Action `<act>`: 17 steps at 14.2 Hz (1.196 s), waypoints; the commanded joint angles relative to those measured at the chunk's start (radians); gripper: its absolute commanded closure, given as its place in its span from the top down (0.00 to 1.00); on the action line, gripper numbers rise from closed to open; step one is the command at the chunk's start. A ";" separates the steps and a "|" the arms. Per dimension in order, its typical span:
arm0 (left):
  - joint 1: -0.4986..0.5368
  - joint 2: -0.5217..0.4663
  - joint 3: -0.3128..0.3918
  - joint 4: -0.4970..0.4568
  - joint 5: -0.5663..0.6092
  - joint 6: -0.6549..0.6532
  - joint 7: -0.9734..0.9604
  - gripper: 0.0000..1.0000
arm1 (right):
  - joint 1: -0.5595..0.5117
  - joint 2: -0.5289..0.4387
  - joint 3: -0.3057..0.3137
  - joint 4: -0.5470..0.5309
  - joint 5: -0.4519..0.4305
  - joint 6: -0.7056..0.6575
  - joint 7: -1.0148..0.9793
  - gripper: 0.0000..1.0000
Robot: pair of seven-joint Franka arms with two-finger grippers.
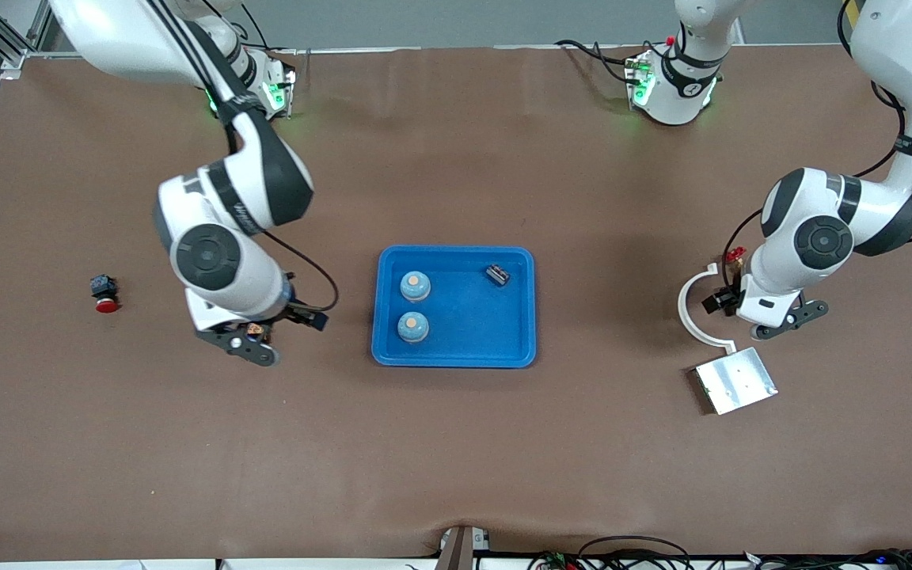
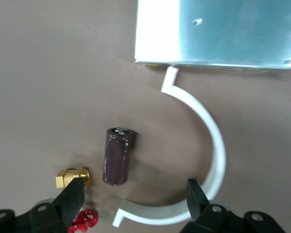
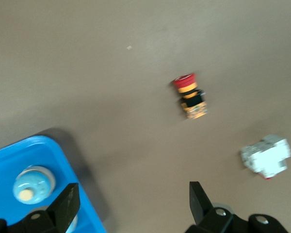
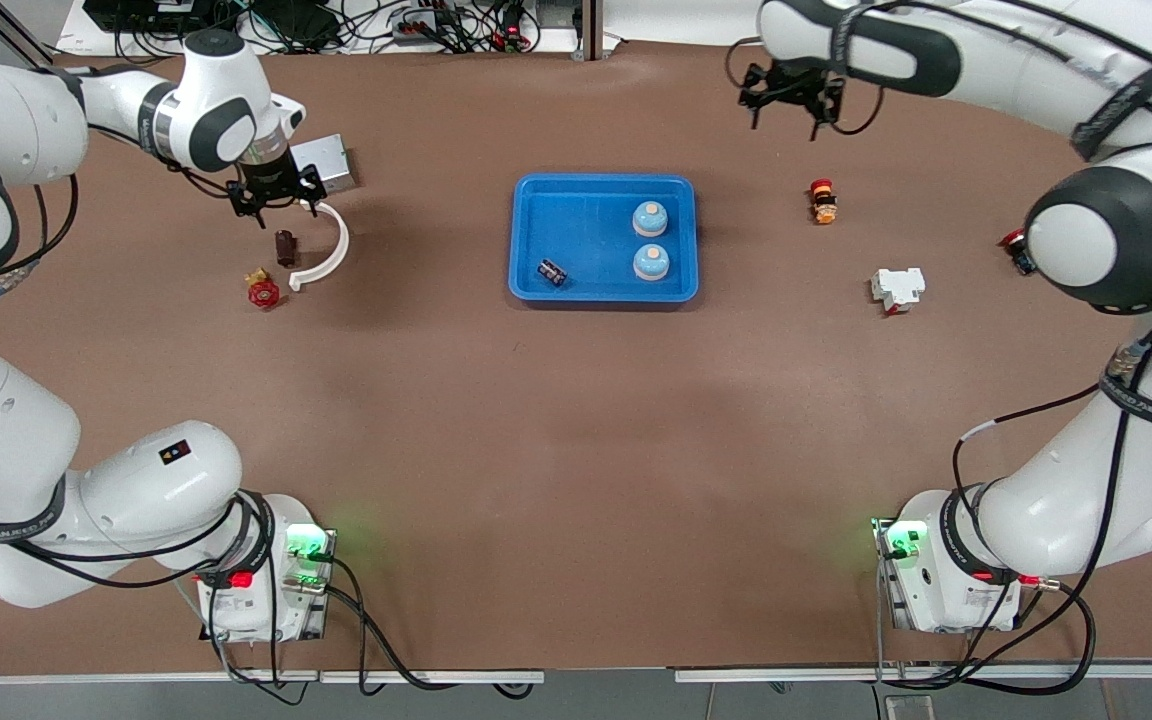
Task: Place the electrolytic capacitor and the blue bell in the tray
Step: 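Release the bell in the tray and withdraw the right gripper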
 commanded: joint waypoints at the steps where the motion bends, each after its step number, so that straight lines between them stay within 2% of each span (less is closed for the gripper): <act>1: 0.020 0.013 -0.009 -0.016 0.031 0.018 0.006 0.85 | -0.095 -0.110 0.020 -0.093 -0.005 -0.005 -0.095 1.00; 4: 0.044 0.042 -0.007 -0.013 0.071 0.020 0.006 0.78 | -0.175 -0.159 0.017 -0.093 0.041 -0.040 -0.352 1.00; 6: 0.067 0.086 -0.007 -0.004 0.149 0.031 0.003 0.75 | -0.198 -0.204 0.014 -0.110 0.044 -0.046 -0.428 1.00; 9: 0.084 0.126 -0.007 0.013 0.168 0.044 0.000 0.68 | -0.251 -0.299 0.012 -0.187 0.042 -0.035 -0.486 1.00; 11: 0.084 0.139 -0.009 0.012 0.168 0.046 -0.014 0.55 | -0.297 -0.371 0.009 -0.263 0.044 0.006 -0.577 1.00; 12: 0.084 0.145 -0.009 0.013 0.168 0.046 -0.014 0.33 | -0.299 -0.420 -0.007 -0.317 0.044 0.036 -0.623 1.00; 13: 0.084 0.146 -0.009 0.013 0.168 0.049 -0.014 0.00 | -0.299 -0.463 -0.030 -0.357 0.044 0.062 -0.653 1.00; 15: 0.083 0.128 -0.013 0.016 0.165 0.048 -0.017 0.00 | -0.295 -0.520 -0.070 -0.374 0.044 0.052 -0.724 1.00; 17: 0.081 0.071 -0.041 0.025 0.143 0.041 -0.016 0.00 | -0.249 -0.549 -0.159 -0.368 0.044 0.011 -0.793 1.00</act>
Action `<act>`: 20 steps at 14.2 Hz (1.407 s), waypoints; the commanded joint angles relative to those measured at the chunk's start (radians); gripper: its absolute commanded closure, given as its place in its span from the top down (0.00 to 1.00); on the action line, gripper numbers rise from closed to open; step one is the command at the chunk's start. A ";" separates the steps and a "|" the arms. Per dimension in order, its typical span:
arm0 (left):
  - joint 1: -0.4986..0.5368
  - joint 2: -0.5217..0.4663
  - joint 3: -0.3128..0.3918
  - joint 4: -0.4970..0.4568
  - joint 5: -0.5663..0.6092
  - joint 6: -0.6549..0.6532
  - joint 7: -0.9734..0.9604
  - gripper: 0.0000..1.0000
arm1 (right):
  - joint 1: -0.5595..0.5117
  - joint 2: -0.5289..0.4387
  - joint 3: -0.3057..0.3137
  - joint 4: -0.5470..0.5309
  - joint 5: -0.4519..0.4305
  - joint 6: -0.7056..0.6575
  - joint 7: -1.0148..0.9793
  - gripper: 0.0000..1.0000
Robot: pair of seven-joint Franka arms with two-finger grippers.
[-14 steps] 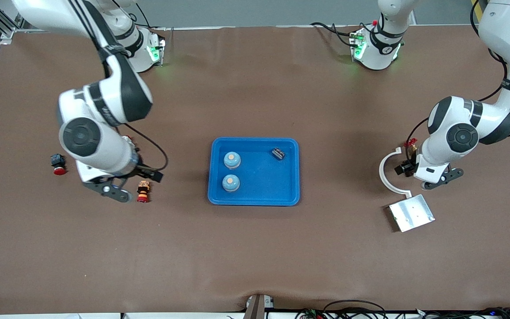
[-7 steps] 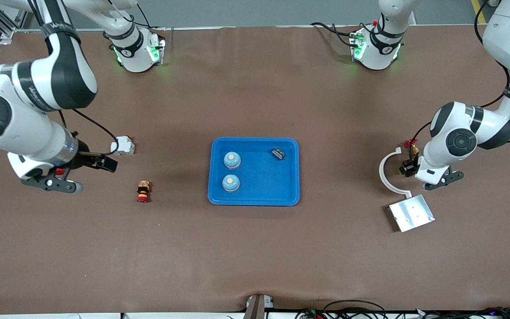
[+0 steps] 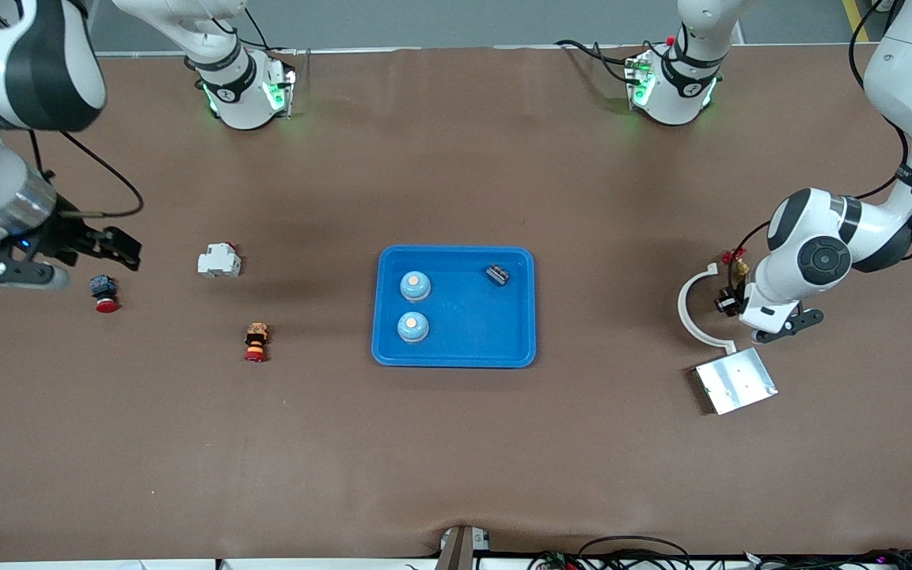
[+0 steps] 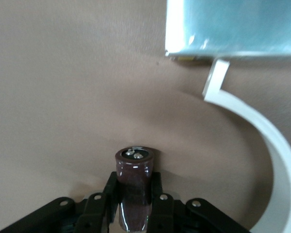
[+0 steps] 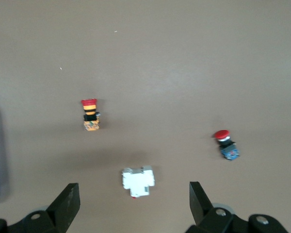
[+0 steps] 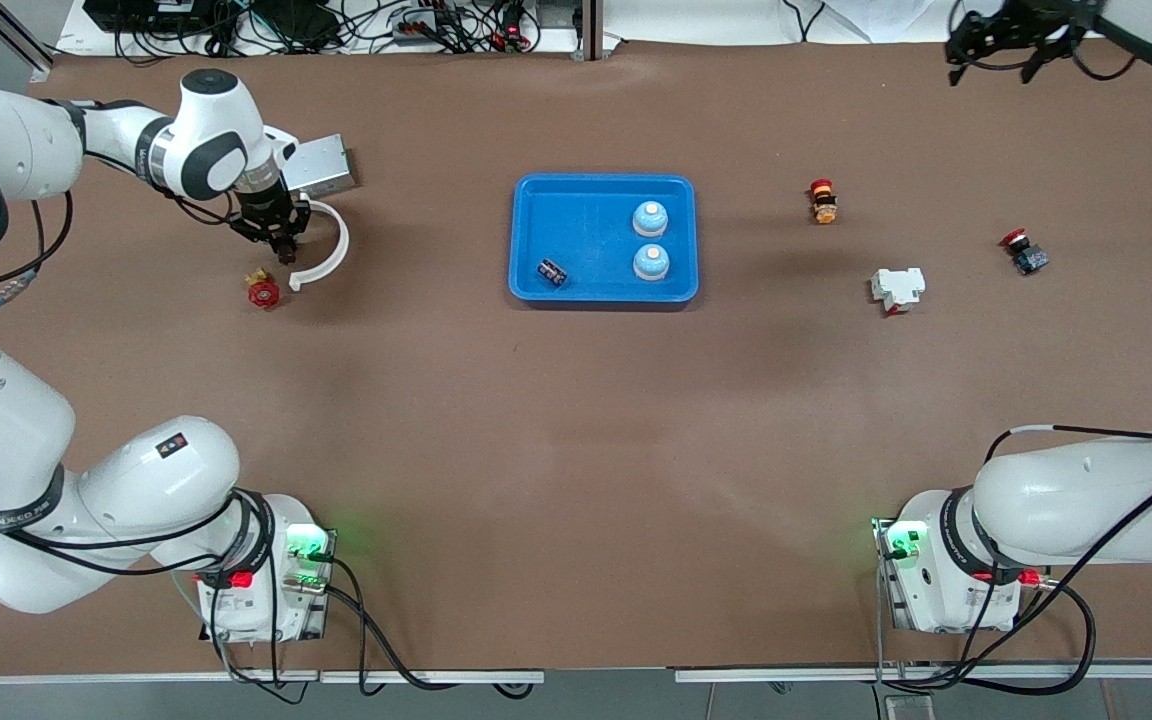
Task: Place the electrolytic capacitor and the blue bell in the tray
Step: 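Grasp the second capacitor with the left gripper and lift it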
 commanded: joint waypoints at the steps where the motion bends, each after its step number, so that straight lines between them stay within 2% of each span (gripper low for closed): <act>1: 0.003 -0.071 -0.064 0.031 -0.015 -0.019 -0.035 0.00 | 0.050 -0.074 -0.114 -0.035 0.021 -0.040 -0.098 1.00; 5: -0.008 -0.063 -0.199 0.137 -0.024 -0.112 -0.120 0.00 | 0.029 -0.091 -0.127 0.051 0.082 -0.198 -0.104 1.00; 7: -0.057 -0.031 -0.221 0.190 -0.073 -0.112 -0.140 0.00 | 0.026 -0.091 -0.125 0.086 0.102 -0.254 -0.100 1.00; 9: -0.149 -0.006 -0.219 0.226 -0.110 -0.113 -0.202 0.00 | 0.026 -0.087 -0.124 0.155 0.101 -0.320 -0.100 1.00; 14: -0.362 0.110 -0.210 0.333 -0.099 -0.112 -0.431 0.00 | 0.009 -0.088 -0.110 0.207 0.098 -0.380 -0.092 1.00; 17: -0.514 0.135 -0.135 0.391 -0.108 -0.112 -0.526 0.00 | 0.004 -0.071 -0.094 0.253 0.087 -0.381 -0.092 1.00; 20: -0.656 0.201 -0.089 0.463 -0.102 -0.112 -0.685 0.00 | 0.004 -0.036 -0.094 0.299 0.084 -0.385 -0.090 1.00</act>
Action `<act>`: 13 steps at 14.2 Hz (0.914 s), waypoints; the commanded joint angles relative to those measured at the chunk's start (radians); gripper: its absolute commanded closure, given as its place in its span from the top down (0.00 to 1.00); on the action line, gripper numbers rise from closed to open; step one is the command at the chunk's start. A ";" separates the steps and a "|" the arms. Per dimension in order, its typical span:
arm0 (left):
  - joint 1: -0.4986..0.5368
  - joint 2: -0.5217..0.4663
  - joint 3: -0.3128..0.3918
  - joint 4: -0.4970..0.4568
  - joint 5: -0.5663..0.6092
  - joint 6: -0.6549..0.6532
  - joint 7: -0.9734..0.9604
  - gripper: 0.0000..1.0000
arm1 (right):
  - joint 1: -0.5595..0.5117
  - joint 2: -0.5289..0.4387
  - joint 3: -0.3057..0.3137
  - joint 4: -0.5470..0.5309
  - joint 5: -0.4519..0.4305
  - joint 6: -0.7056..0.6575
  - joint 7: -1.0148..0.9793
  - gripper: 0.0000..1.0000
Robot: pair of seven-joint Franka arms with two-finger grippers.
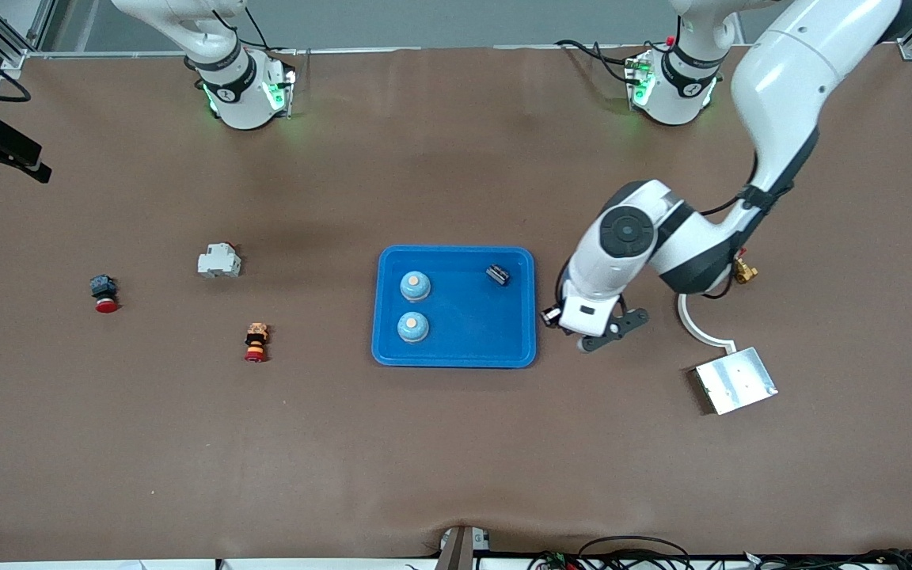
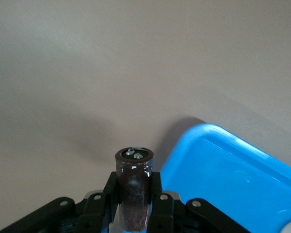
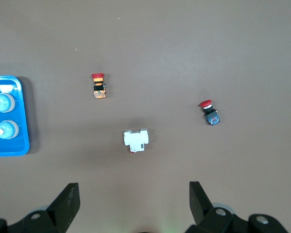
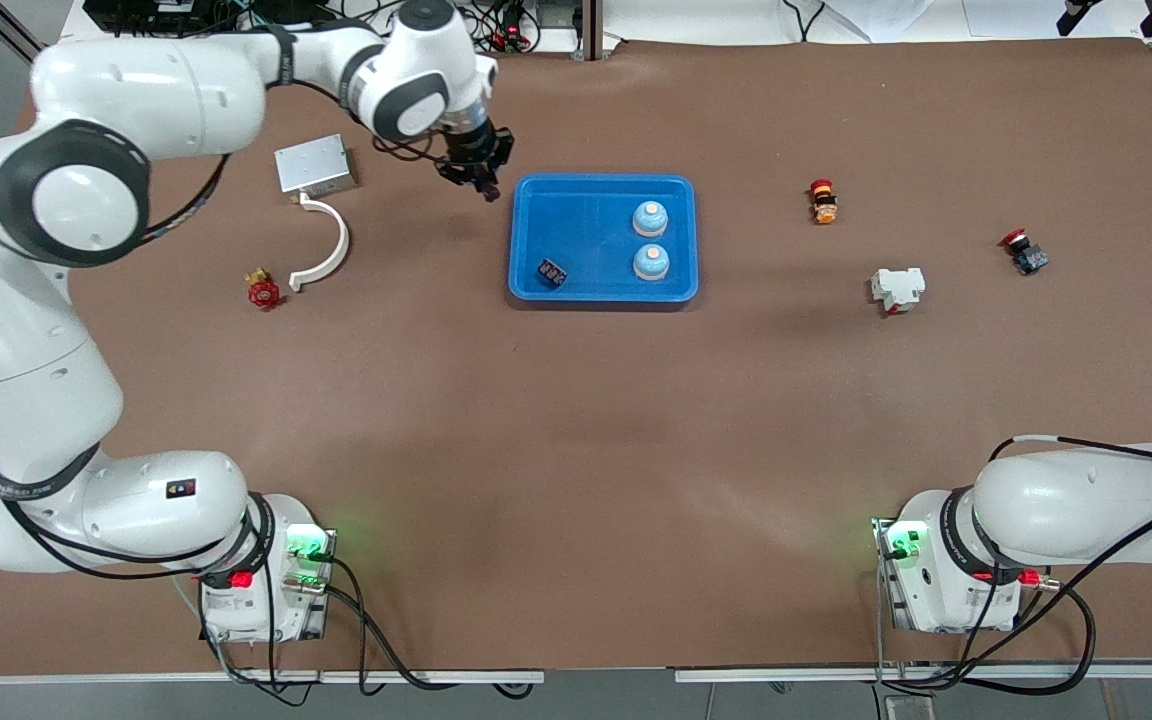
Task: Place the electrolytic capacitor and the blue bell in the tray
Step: 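Carry the capacitor into the tray and release it with the left gripper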
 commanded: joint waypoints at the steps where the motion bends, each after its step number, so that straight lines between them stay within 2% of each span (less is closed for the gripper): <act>1: -0.138 0.074 0.065 0.109 -0.003 -0.020 -0.138 0.00 | -0.017 0.042 0.015 0.060 -0.005 -0.028 0.009 1.00; 5: -0.313 0.130 0.180 0.172 -0.009 -0.011 -0.287 0.00 | -0.013 0.050 0.011 0.058 -0.007 -0.037 0.022 1.00; 8: -0.382 0.150 0.242 0.173 -0.009 0.012 -0.327 0.00 | -0.006 0.050 0.012 0.057 -0.007 -0.056 0.022 1.00; 9: -0.390 0.153 0.251 0.173 -0.009 0.012 -0.328 0.11 | -0.005 0.050 0.012 0.055 -0.007 -0.056 0.020 1.00; 10: -0.390 0.154 0.251 0.173 -0.007 0.012 -0.325 0.47 | -0.003 0.050 0.012 0.058 -0.008 -0.056 0.020 1.00; 11: -0.392 0.150 0.252 0.175 0.000 0.012 -0.313 0.78 | -0.003 0.050 0.012 0.057 -0.008 -0.053 0.020 1.00; 12: -0.384 0.144 0.252 0.181 0.008 0.012 -0.310 1.00 | -0.003 0.050 0.012 0.057 -0.008 -0.051 0.022 1.00; 13: -0.381 0.138 0.252 0.192 0.016 0.009 -0.308 1.00 | -0.003 0.050 0.012 0.057 -0.008 -0.050 0.028 1.00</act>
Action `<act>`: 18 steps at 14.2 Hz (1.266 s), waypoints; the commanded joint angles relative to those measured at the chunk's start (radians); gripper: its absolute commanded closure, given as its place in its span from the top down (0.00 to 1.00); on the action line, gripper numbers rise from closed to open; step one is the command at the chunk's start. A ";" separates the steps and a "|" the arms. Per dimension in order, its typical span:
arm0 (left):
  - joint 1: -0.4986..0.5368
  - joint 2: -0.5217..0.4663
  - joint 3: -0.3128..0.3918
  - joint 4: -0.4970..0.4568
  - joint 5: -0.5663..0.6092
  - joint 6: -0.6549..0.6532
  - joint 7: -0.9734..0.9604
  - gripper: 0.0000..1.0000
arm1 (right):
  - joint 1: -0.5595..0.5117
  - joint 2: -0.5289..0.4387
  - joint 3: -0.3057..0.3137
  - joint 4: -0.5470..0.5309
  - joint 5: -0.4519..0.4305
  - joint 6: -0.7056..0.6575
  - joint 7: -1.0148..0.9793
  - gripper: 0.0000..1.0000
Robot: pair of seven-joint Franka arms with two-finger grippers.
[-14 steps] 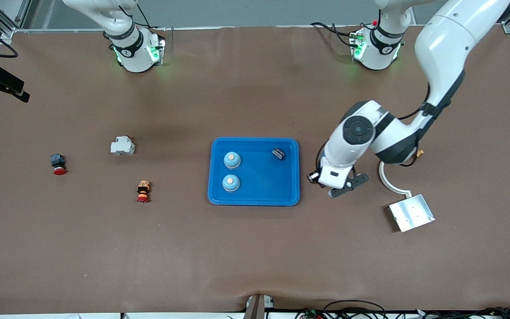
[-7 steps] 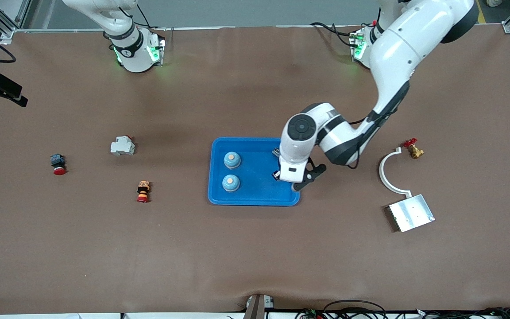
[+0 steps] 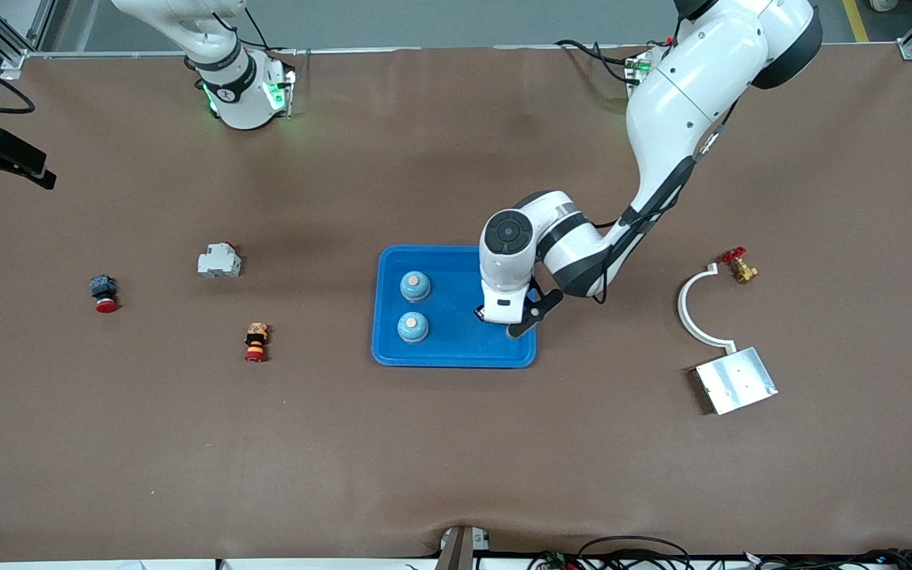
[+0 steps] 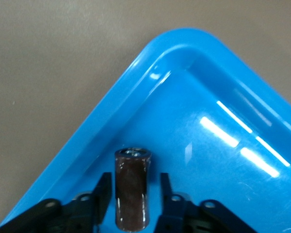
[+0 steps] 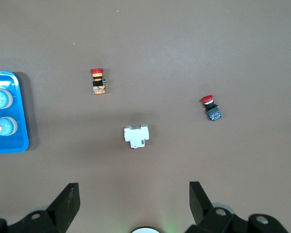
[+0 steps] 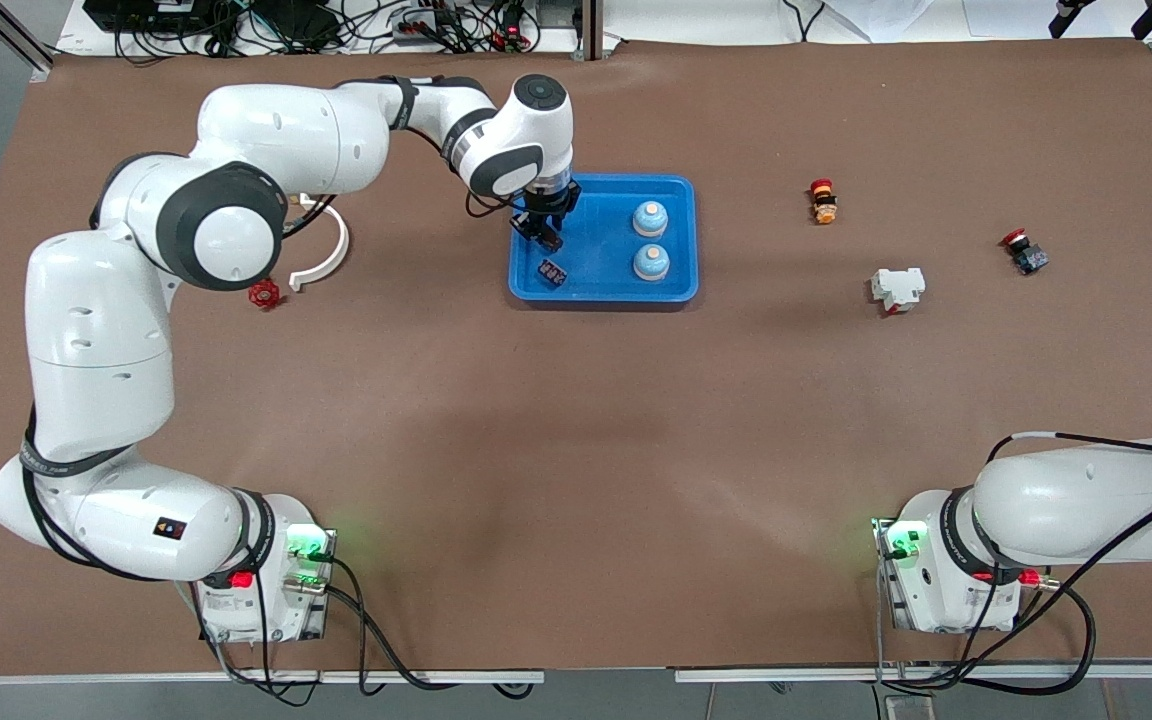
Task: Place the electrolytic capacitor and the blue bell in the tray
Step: 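Carry the capacitor into the tray and release it with the left gripper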
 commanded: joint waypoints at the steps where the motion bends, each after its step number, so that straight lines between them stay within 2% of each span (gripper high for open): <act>1: 0.000 -0.026 0.011 0.053 0.016 -0.014 0.019 1.00 | -0.003 0.013 0.007 0.030 -0.006 -0.015 0.025 1.00; 4: 0.084 -0.065 -0.027 0.112 -0.023 -0.170 0.228 1.00 | -0.003 0.012 0.008 0.030 -0.006 -0.015 0.030 1.00; 6: 0.116 -0.091 -0.046 0.158 -0.064 -0.271 0.292 1.00 | -0.003 0.012 0.008 0.032 -0.006 -0.015 0.042 1.00; 9: 0.156 -0.192 -0.041 0.158 -0.075 -0.305 0.465 1.00 | -0.001 0.012 0.010 0.030 -0.006 -0.011 0.059 1.00; 12: 0.218 -0.281 -0.044 0.159 -0.099 -0.397 0.624 1.00 | 0.008 0.012 0.010 0.032 -0.005 -0.011 0.079 1.00; 15: 0.248 -0.376 -0.046 0.158 -0.101 -0.552 0.781 1.00 | 0.009 0.012 0.010 0.030 -0.005 -0.011 0.079 1.00; 18: 0.270 -0.445 -0.041 0.159 -0.139 -0.581 0.853 1.00 | 0.009 0.013 0.010 0.030 -0.005 -0.005 0.074 1.00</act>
